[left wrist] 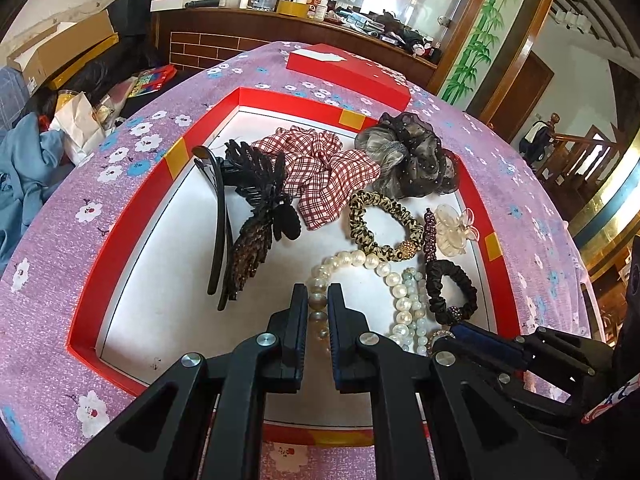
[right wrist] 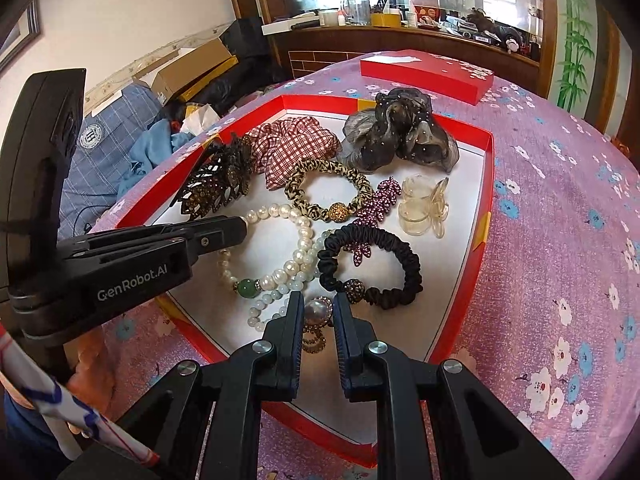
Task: Organize jewelry
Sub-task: 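Lower the pearl bracelet into the tray with left while right carries the brooch there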
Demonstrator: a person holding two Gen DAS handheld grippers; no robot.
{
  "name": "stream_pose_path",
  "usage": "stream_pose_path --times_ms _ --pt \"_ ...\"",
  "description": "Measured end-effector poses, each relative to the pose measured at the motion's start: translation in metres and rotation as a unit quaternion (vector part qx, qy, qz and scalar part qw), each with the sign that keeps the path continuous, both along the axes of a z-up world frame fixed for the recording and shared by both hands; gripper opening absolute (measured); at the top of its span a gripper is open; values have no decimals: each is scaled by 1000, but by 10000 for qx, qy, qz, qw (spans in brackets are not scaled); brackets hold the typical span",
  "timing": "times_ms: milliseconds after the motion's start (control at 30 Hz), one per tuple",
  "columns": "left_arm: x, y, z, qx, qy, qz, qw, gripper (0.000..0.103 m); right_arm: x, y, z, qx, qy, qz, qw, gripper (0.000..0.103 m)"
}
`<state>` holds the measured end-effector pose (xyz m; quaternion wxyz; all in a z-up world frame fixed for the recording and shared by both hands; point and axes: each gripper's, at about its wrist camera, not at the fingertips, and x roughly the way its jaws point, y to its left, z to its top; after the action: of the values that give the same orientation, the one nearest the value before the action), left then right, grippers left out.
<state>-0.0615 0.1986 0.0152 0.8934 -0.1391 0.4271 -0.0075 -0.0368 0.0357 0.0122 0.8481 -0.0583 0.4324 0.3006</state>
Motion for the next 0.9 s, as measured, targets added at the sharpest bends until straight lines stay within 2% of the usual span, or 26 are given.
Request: stream_pose_path --times_ms 633,733,900 --pt "-3 -4 4 218 -14 131 9997 9 3 -9 -2 141 128 -164 9997 17" --pt "-4 -4 4 269 -19 180 9995 9 2 -11 -1 127 126 -257 9995 21" --pt "-5 -5 4 374 -28 244 9990 11 3 -12 -1 117 113 -321 9994 21"
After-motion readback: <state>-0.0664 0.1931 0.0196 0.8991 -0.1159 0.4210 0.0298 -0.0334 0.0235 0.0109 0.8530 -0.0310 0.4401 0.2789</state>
